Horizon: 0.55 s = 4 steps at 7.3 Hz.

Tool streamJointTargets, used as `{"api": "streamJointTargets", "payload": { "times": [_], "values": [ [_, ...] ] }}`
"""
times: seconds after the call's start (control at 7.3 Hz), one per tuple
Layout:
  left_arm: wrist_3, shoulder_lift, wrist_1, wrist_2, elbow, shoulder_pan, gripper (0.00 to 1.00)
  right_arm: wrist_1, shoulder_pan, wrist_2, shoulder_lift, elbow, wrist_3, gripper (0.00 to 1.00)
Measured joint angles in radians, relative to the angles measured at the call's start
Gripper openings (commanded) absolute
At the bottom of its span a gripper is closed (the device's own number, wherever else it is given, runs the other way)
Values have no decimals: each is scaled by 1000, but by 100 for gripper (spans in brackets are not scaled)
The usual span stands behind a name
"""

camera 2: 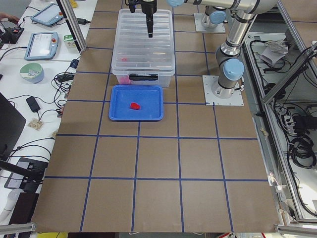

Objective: Place red block in blue tray from box

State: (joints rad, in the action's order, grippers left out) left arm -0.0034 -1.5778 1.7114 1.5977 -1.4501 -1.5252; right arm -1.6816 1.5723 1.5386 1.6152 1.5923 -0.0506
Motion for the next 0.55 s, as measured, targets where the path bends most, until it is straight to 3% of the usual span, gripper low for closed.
{"api": "streamJointTargets", "payload": {
  "times": [0.55],
  "values": [
    [37,1,-12,0,5,0,100,2,0,1,-1,0,0,100]
  ]
}}
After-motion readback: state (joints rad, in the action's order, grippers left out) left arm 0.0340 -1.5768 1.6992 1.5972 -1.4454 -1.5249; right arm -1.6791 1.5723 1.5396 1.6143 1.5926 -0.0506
